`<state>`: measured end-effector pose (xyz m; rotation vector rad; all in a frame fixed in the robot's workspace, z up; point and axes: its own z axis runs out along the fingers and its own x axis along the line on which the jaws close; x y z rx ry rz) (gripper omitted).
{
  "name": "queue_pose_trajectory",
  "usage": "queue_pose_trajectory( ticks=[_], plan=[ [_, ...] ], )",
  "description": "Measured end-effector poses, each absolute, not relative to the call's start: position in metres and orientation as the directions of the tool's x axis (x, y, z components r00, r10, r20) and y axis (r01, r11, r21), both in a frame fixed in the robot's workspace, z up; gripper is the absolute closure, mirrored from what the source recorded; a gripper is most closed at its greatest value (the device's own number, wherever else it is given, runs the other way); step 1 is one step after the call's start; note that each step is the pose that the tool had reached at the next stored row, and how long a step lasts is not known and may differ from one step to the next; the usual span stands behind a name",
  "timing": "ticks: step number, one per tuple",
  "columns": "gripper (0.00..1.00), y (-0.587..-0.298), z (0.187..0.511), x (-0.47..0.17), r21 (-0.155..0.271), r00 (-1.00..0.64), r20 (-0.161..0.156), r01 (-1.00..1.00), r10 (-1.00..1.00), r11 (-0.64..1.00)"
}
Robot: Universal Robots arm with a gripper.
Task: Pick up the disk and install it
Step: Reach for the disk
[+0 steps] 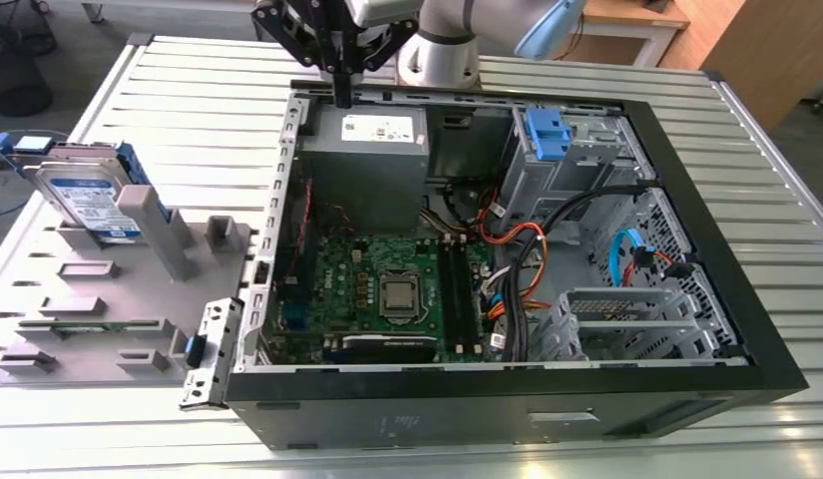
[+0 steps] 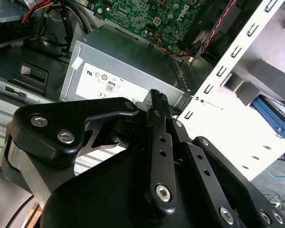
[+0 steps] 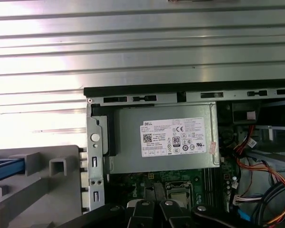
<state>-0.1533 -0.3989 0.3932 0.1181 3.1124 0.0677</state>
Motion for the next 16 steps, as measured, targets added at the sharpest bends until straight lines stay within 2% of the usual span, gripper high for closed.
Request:
queue_pose_trajectory(
  ticks=[16],
  plan=[
    [0.89,-0.399,0.3932,-0.1603,0.044,-0.997,-0.024,0.075,0.076,0.996]
  ],
)
